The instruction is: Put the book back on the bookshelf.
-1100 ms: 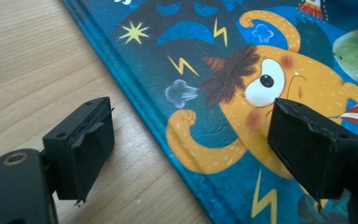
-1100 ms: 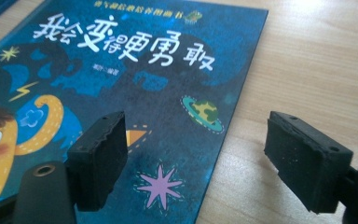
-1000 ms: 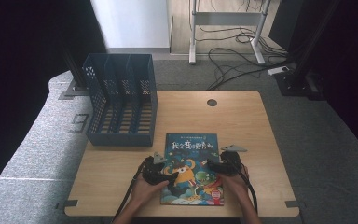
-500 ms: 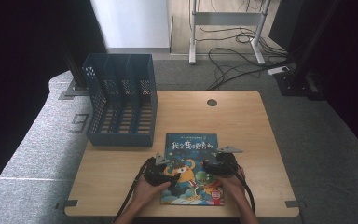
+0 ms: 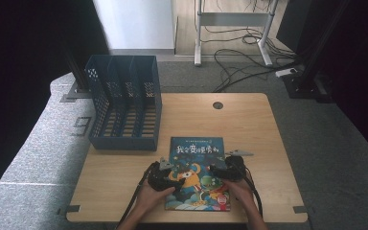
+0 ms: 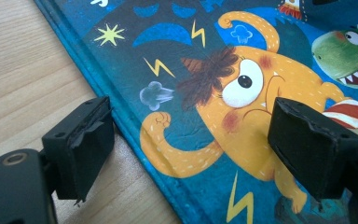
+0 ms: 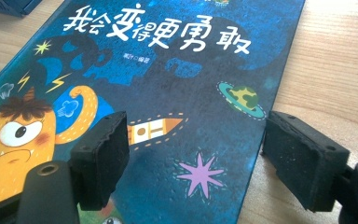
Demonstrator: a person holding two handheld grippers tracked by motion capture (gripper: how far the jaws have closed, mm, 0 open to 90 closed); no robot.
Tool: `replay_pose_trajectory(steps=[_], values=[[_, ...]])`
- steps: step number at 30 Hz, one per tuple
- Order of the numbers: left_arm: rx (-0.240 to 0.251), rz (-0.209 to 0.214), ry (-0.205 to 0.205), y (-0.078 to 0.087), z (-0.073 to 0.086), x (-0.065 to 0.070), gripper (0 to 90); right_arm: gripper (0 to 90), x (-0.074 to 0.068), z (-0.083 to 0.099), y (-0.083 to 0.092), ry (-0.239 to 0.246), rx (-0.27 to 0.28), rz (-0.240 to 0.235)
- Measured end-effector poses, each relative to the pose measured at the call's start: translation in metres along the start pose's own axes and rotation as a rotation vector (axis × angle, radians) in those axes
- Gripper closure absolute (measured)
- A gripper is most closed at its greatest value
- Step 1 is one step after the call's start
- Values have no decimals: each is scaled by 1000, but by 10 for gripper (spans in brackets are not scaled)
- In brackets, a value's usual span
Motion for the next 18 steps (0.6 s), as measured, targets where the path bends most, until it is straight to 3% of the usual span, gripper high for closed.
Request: replay_pose_trajectory(steps=[12, 18], values=[[-6, 6, -5, 2, 1, 1, 147, 228, -1, 0, 3, -11, -32, -4], [-4, 9, -5, 2, 1, 0, 146, 243, 4, -1, 7, -75, -25, -59]])
Point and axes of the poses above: each handheld gripper's, and its own axes: y roughly backward along the jaws, z roughly out of its underside, x roughly to its right, the point moved 3 cm from there along -y, roughly forward along the jaws, and after that the axes turned 2 degrees about -y, right-handed, at the moved point
